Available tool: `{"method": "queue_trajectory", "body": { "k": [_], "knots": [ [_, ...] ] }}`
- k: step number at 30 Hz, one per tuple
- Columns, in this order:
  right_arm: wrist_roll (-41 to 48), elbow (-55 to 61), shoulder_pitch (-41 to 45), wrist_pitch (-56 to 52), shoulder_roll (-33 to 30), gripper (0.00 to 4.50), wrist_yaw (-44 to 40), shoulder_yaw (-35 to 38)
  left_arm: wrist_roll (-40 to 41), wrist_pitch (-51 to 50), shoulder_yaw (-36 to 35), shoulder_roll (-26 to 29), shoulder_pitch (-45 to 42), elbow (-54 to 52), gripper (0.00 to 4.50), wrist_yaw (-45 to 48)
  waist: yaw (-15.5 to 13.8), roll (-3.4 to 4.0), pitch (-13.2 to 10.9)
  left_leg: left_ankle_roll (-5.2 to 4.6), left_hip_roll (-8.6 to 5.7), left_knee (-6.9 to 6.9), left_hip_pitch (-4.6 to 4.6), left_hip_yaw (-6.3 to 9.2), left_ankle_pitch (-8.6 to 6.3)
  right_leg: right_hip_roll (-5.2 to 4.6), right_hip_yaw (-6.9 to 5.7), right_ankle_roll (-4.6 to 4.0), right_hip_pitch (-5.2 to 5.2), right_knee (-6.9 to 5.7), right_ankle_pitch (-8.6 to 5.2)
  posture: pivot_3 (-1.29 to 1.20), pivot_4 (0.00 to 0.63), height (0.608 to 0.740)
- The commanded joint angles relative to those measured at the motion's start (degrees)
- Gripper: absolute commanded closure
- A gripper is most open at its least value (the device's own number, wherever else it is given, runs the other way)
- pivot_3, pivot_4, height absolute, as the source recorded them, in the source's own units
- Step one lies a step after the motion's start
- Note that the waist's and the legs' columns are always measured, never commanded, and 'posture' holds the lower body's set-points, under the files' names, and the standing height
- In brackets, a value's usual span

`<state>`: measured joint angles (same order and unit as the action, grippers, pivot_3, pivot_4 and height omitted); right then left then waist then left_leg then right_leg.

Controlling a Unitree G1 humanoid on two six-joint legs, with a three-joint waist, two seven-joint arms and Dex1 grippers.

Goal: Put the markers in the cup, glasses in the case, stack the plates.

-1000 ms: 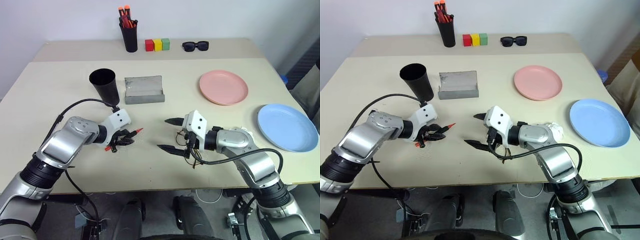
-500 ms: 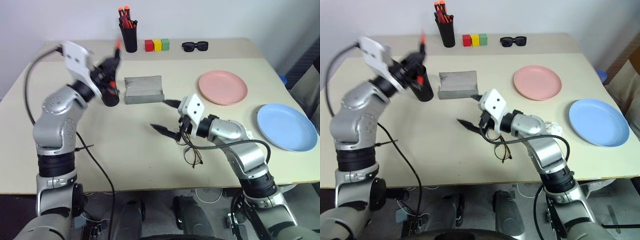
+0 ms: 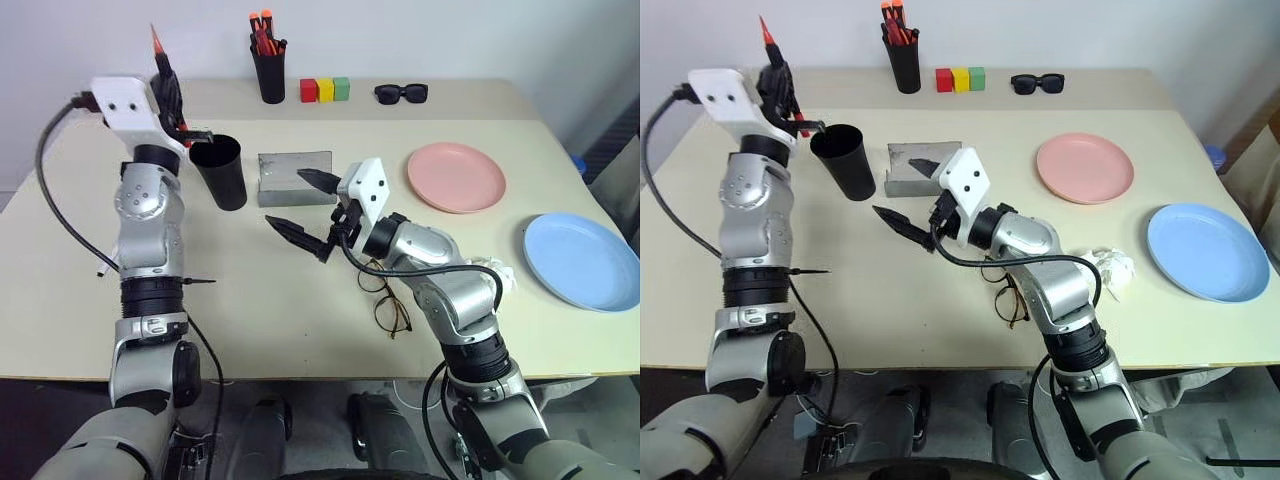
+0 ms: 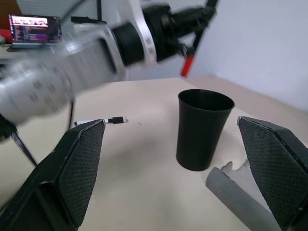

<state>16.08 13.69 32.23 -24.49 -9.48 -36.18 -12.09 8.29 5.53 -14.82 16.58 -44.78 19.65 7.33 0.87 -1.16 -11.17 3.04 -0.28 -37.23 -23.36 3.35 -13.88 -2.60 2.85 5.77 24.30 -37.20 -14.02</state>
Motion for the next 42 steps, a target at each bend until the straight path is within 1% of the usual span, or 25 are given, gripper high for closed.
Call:
{"method": "queue_trajectory", "body": {
  "k": [1, 8, 13, 15, 16, 19, 20, 24, 26, 28, 31, 32, 34, 35, 36, 37, 39, 40, 42],
  "knots": [
    [0.5, 1.3, 0.9, 1.6, 0.8, 0.0, 0.4, 0.1, 0.0, 5.7, 0.0, -0.6, -0.4, 2.1, 4.49, 0.0, 0.0, 0.0, 0.0, 0.0, 0.0, 0.0, 0.0, 0.0, 0.0, 0.0, 0.0, 0.0, 0.0, 0.0, 0.0, 0.0, 0.15, 0.74],
    [0.6, 1.8, -0.3, 1.3, 0.8, 0.0, 0.6, -0.1, -0.6, 10.5, 0.9, -2.1, -0.6, 8.5, 4.49, 0.0, 0.1, 0.0, 0.0, 0.0, 0.0, 0.01, 0.0, 0.01, 0.0, 0.01, -0.01, 0.0, 0.0, -0.01, 0.0, 0.0, 0.15, 0.74],
    [0.6, 2.0, -0.5, 1.2, 0.8, 0.0, 0.7, -0.4, -0.1, 11.8, 1.0, -2.5, -0.7, 10.8, 4.49, 0.2, 0.1, 0.0, 0.0, 0.0, 0.0, 0.01, 0.0, 0.02, 0.0, 0.01, -0.02, 0.0, 0.0, -0.01, 0.0, 0.0, 0.15, 0.74],
    [0.6, 2.0, -0.5, 1.2, 0.7, 0.0, 0.7, -0.4, -0.1, 11.8, 0.9, -2.6, -0.6, 10.9, 3.47, -0.4, 0.1, 0.0, 0.0, 0.0, 0.0, 0.0, 0.0, 0.02, 0.0, 0.01, -0.02, 0.0, 0.0, -0.01, 0.0, 0.0, 0.15, 0.74],
    [0.6, 2.0, -0.5, 1.2, 0.7, 0.0, 0.7, -0.4, -0.3, 11.9, 0.9, -2.6, -0.6, 10.9, 3.05, -0.6, 0.1, 0.0, 0.0, 0.0, 0.0, 0.01, 0.0, 0.02, 0.0, 0.01, -0.02, 0.0, 0.0, -0.01, 0.0, 0.0, 0.15, 0.74],
    [0.6, 1.9, -0.5, 1.2, 0.6, 0.0, 0.6, -0.5, -1.1, 11.9, 1.0, -2.5, -0.2, 10.7, 1.48, -1.7, 0.1, 0.0, 0.0, 0.0, 0.0, 0.01, 0.0, 0.02, 0.0, 0.01, -0.02, 0.0, 0.0, -0.01, 0.0, 0.0, 0.15, 0.74],
    [0.6, 1.9, -0.5, 1.2, 0.6, 0.0, 0.5, -0.6, -1.4, 12.0, 1.0, -2.5, -0.1, 10.6, 1.09, -2.2, 0.1, 0.0, 0.0, 0.0, 0.0, 0.01, 0.0, 0.02, 0.0, 0.01, -0.02, 0.0, 0.0, -0.01, 0.0, 0.0, 0.15, 0.74],
    [0.6, 1.8, -0.6, 1.3, 0.6, 0.0, 0.4, -0.7, -0.8, 11.7, 0.3, -2.8, 0.0, 9.9, 1.09, -3.8, 0.1, 0.0, 0.0, 0.0, 0.0, 0.01, 0.0, 0.02, 0.0, 0.01, -0.02, 0.0, 0.0, -0.01, 0.0, 0.0, 0.15, 0.74],
    [0.5, 1.8, -0.5, 1.3, 0.6, 0.0, 0.4, -0.8, 0.2, 11.0, -1.2, -2.8, -0.5, 8.6, 1.09, -5.7, 0.1, 0.0, 0.0, 0.0, 0.0, 0.01, 0.0, 0.02, 0.0, 0.01, -0.02, 0.0, 0.0, -0.01, 0.0, 0.0, 0.15, 0.74],
    [0.5, 1.9, -0.6, 1.3, 0.6, 0.0, 0.5, -0.8, 1.0, 8.6, -3.4, -1.7, -1.0, 6.7, 1.09, -9.3, 0.3, 0.0, 0.0, 0.0, 0.01, 0.01, 0.0, 0.03, 0.0, 0.01, -0.02, 0.0, 0.0, -0.01, 0.0, 0.0, 0.15, 0.74],
    [0.6, 2.3, -0.6, 1.1, 0.5, 0.0, 0.6, -0.6, 0.9, -0.7, -7.8, 2.2, -0.4, 3.0, 1.09, -16.3, 0.6, 0.0, 0.0, 0.0, 0.02, 0.02, 0.01, 0.05, 0.0, 0.03, -0.02, 0.0, 0.01, -0.02, 0.0, 0.0, 0.15, 0.74],
    [0.6, 2.4, -0.7, 1.0, 0.2, 0.0, 0.6, -0.4, 1.1, -6.1, -10.0, 4.3, 0.7, 0.9, 1.09, -18.8, 0.9, 0.0, 0.0, 0.0, 0.03, 0.03, 0.02, 0.06, 0.0, 0.04, -0.02, 0.0, 0.01, -0.03, 0.0, 0.0, 0.15, 0.74],
    [0.7, 2.4, -0.9, 0.9, -0.1, 0.0, 0.5, -0.2, 1.9, -14.3, -12.3, 6.9, 2.5, -2.3, 1.09, -21.2, 1.7, 0.0, 0.0, 0.0, 0.03, 0.05, 0.02, 0.1, 0.0, 0.05, -0.03, 0.0, 0.02, -0.05, 0.0, 0.0, 0.15, 0.74],
    [0.8, 2.3, -1.0, 0.9, -0.4, 0.0, 0.3, -0.1, 2.8, -21.7, -12.0, 8.8, 4.3, -4.1, 0.52, -19.2, 1.7, 0.0, 0.0, 0.0, 0.03, 0.07, 0.03, 0.09, 0.0, 0.03, -0.03, 0.0, 0.02, -0.05, 0.0, 0.0, 0.15, 0.74],
    [0.8, 2.3, -1.0, 0.9, -0.6, 0.0, 0.1, 0.0, 3.6, -27.1, -11.5, 10.1, 5.5, -5.5, 0.14, -17.7, 1.7, 0.01, 0.0, 0.0, 0.03, 0.08, 0.03, 0.09, 0.0, 0.03, -0.03, 0.0, 0.02, -0.05, 0.0, 0.0, 0.15, 0.74],
    [1.0, 2.3, -1.0, 0.8, -0.9, 0.0, -0.1, 0.1, 4.9, -33.9, -11.2, 11.4, 7.1, -7.4, 0.02, -16.4, 1.7, 0.01, 0.0, 0.0, 0.02, 0.09, 0.03, 0.09, 0.0, 0.02, -0.03, 0.01, 0.01, -0.06, 0.0, 0.0, 0.15, 0.74],
    [1.4, 2.3, -0.9, 0.5, -1.6, 0.0, -0.8, 0.4, 6.5, -44.4, -10.9, 13.5, 9.0, -10.2, 0.02, -14.7, 1.4, 0.0, 0.0, 0.0, 0.01, 0.08, 0.03, 0.12, 0.0, 0.01, -0.06, 0.01, 0.0, -0.07, 0.0, 0.0, 0.15, 0.74],
    [1.7, 2.4, -0.8, 0.3, -2.0, 0.0, -1.2, 0.5, 7.0, -48.6, -10.8, 14.4, 9.7, -11.3, 0.02, -14.0, 1.3, -0.07, 0.0, 0.02, 0.0, 0.05, 0.03, 0.14, 0.01, 0.0, -0.09, 0.01, -0.03, -0.07, 0.0, 0.0, 0.15, 0.74],
    [3.0, 3.1, -0.8, -0.9, -5.0, 0.0, -4.4, 1.0, 7.2, -54.8, -10.2, 16.5, 11.6, -13.2, 0.02, -12.0, 1.3, -0.12, 0.0, 0.03, 0.0, 0.01, 0.02, 0.17, 0.02, 0.0, -0.12, 0.01, -0.08, -0.06, 0.0, 0.0, 0.15, 0.74]
  ]
}}
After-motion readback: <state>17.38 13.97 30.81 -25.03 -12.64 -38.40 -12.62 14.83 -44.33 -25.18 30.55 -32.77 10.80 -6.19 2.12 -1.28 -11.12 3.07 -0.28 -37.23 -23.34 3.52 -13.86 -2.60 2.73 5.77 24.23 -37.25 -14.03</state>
